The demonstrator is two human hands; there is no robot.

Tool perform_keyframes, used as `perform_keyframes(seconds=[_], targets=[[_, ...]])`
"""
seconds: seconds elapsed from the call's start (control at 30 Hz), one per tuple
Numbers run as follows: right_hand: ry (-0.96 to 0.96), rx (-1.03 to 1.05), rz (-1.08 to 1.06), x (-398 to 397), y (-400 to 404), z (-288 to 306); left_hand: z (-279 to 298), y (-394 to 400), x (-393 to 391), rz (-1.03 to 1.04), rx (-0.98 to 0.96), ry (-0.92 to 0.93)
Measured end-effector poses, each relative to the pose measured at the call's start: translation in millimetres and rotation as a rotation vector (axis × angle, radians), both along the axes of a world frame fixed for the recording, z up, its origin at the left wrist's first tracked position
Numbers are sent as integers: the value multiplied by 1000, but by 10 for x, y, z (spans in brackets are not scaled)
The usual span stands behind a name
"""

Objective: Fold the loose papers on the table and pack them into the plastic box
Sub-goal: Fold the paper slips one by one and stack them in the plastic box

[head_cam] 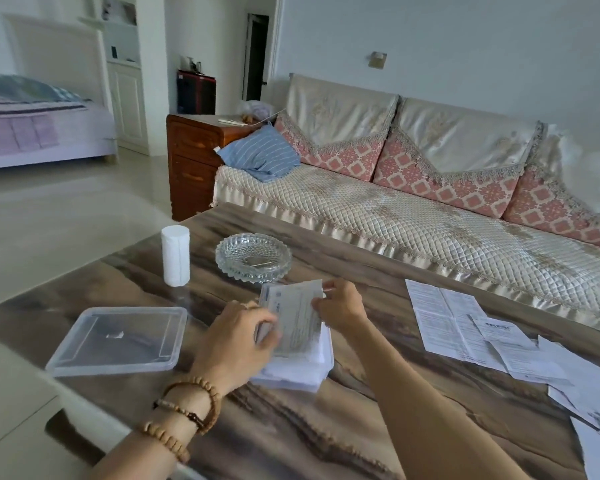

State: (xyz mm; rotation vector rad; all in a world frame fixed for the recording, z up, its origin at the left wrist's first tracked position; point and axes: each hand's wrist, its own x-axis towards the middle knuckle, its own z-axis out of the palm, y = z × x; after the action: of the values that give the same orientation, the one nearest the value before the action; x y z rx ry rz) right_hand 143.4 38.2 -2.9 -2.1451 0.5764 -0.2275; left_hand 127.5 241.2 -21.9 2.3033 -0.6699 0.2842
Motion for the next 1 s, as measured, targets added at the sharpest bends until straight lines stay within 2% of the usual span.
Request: perform_keyframes(seconds=[0.1, 0.17, 0.3, 0.4, 0.47, 0.57, 0.7, 0.87, 1.0], targets=[[106, -334, 89, 59, 70, -63, -121, -21, -17, -196, 228, -54], [122, -511, 123, 30, 104, -77, -204, -54, -41, -238, 352, -63], [30, -899, 229, -70, 130, -74, -244, -97, -64, -258, 420, -70], [51, -1008, 325, -149, 127, -69, -206, -94, -54, -268, 384, -63], [-3, -966, 299, -222, 100, -80, -173, -75, -66, -260, 342, -69], [-203, -859, 181, -416, 42, -97, -104, -40, -113, -237, 263, -106], [-283, -743, 50, -891, -194, -202, -20, -161, -288, -207, 142, -154], [-182, -598, -121, -1851, -763, -426, 18, -805, -821, -323, 39, -124], [-52, -545, -255, -2549, -1296, -486, -96, -1515, -1264, -461, 51, 3]])
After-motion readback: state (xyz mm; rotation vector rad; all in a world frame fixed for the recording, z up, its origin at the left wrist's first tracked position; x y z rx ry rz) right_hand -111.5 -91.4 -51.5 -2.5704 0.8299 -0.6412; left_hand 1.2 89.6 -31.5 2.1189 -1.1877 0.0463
